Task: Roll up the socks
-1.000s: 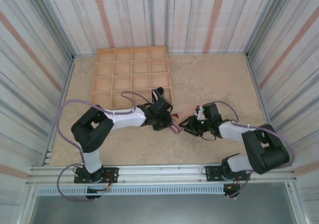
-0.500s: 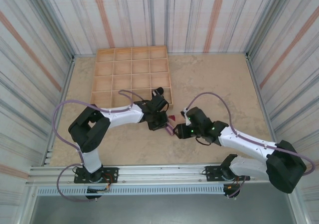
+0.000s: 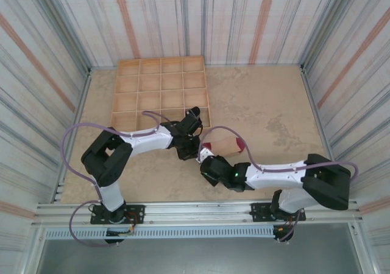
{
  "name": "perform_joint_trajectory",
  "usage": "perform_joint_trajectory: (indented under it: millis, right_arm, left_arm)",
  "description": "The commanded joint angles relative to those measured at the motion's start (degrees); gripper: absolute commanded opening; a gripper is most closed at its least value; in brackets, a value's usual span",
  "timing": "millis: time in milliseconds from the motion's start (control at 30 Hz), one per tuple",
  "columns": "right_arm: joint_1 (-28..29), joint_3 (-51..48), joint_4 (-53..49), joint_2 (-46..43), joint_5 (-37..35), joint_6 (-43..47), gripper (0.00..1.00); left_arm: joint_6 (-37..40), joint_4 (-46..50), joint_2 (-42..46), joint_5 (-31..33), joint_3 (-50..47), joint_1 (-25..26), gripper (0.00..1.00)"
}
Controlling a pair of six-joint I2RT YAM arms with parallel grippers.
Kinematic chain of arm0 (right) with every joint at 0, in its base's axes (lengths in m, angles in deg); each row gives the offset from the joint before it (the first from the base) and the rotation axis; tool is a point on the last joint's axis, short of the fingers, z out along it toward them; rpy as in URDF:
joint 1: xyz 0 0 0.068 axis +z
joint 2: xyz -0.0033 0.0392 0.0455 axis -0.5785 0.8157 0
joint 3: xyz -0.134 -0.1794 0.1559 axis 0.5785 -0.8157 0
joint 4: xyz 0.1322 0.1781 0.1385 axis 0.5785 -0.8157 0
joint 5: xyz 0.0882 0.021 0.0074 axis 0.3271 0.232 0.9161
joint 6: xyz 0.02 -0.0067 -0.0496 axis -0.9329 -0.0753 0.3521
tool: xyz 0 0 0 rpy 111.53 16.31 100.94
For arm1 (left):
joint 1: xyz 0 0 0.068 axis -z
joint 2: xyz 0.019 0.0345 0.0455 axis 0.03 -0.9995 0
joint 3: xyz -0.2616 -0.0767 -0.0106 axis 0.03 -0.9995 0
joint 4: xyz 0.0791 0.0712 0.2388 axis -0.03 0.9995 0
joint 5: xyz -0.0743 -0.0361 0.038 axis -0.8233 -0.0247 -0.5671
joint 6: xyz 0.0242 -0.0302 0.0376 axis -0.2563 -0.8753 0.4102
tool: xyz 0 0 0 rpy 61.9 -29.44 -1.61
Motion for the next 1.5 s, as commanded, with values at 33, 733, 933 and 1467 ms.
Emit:
perform_joint_trajectory:
  millis: [33, 733, 933, 1467]
  right_arm:
    - [2.1, 2.2, 6.2, 5.2, -8.5, 5.8, 0.56]
    - [3.2, 4.5, 4.0, 15.7, -10.7, -0.3, 0.00]
    - [1.0, -0.4, 9.6, 10.9, -1.9, -2.1, 0.00]
    - [-18.8, -11.9, 19.6, -0.2, 30.6, -13.0, 0.00]
  left_arm:
    - [1.3, 5.6, 0.6, -0.3, -0.4, -0.6, 0.00]
    - [0.9, 3.0, 2.4, -1.9, -2.8, -1.7, 0.14]
    - [0.6, 2.3, 4.2, -1.8, -3.3, -1.7, 0.65]
    - [2.2, 0.4, 14.4, 6.7, -5.9, -1.7, 0.99]
